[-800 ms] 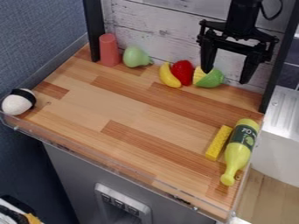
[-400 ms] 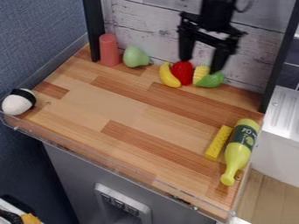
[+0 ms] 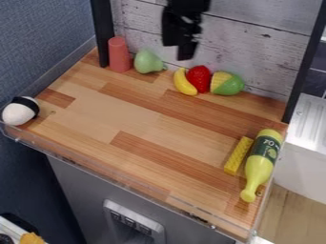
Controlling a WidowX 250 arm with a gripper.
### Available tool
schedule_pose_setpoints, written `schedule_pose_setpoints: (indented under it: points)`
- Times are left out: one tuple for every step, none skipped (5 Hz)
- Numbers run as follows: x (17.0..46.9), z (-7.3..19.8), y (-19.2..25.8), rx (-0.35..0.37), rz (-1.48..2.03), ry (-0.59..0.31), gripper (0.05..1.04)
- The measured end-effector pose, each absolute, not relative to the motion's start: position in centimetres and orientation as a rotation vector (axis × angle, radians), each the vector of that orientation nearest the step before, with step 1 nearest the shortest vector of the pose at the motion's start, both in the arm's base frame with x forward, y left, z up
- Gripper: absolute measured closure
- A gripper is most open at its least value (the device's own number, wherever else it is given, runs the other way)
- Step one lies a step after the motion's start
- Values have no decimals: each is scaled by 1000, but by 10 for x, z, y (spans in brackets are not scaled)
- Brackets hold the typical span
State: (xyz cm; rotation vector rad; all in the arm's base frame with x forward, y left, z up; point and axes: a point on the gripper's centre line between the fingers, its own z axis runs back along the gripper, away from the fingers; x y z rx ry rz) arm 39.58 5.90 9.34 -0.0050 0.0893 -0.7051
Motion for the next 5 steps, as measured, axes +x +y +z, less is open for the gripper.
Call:
schedule_pose_setpoints:
  points:
    - [394, 96, 94, -12, -780, 93, 85]
    - [379, 98, 139, -16, -694, 107, 86]
    - [367, 95, 160, -25, -553, 120, 86]
    - [357, 93, 171, -35, -411, 137, 85]
    - [357, 93, 174, -27, -346, 134, 85]
